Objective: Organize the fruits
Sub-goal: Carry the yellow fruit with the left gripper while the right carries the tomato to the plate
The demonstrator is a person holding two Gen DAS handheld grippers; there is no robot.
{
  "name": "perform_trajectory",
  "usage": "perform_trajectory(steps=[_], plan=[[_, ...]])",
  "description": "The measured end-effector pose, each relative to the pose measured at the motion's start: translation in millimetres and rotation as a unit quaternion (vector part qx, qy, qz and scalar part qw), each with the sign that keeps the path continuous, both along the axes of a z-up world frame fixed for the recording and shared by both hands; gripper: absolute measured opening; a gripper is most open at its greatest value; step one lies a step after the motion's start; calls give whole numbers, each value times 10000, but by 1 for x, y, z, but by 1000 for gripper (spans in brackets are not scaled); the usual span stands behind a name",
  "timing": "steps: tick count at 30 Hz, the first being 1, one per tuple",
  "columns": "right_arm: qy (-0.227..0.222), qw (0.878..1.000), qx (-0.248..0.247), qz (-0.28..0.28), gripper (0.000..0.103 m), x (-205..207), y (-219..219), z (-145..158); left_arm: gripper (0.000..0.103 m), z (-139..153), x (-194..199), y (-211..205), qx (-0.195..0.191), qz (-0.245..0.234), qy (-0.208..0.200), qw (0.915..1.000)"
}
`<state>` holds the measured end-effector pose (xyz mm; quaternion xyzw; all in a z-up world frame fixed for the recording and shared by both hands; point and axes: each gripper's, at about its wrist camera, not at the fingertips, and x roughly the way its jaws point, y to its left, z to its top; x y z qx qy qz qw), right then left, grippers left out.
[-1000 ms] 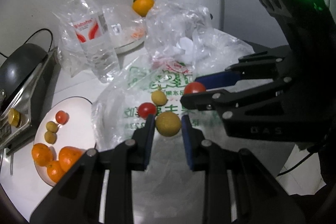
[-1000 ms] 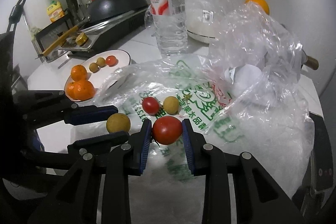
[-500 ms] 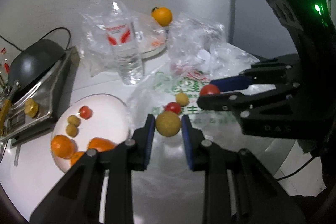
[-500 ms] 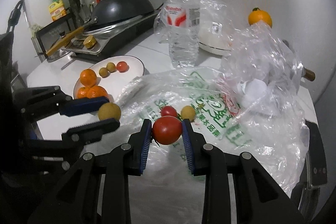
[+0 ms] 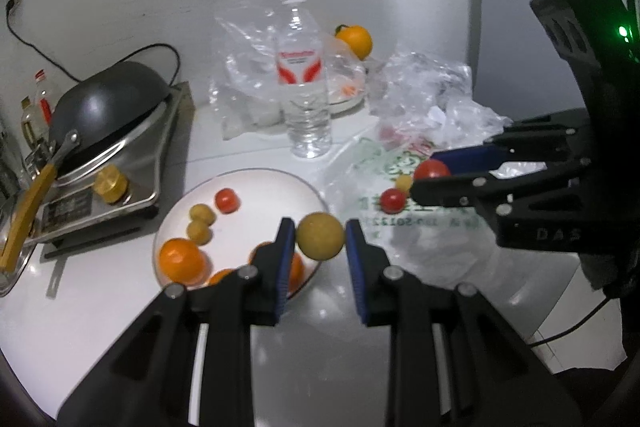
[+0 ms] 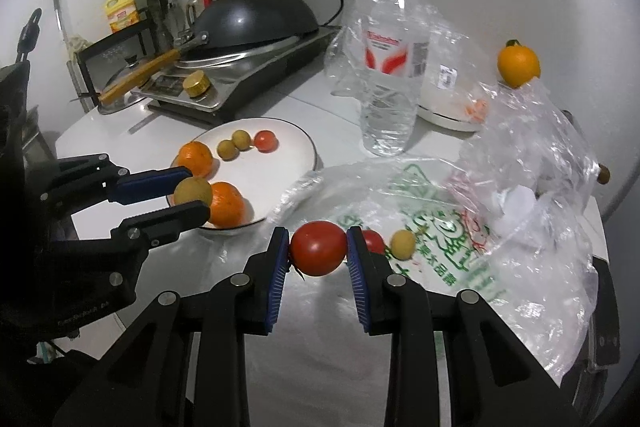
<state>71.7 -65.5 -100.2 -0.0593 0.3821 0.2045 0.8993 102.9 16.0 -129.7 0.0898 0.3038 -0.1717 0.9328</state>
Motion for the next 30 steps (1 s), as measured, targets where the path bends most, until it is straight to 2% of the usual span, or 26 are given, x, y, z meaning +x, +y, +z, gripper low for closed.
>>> perform_trajectory(steps=[14, 19, 30], plan=[[81, 9998, -97, 172, 32, 21, 36, -4, 26, -9, 14, 42, -17, 342, -55, 9994], [155, 9996, -66, 221, 32, 31, 46, -7, 26, -12, 25, 49, -97, 314, -83, 9994], [142, 9992, -73, 377, 32, 62, 69, -7, 26, -30, 61, 66, -146, 395, 158, 9990]])
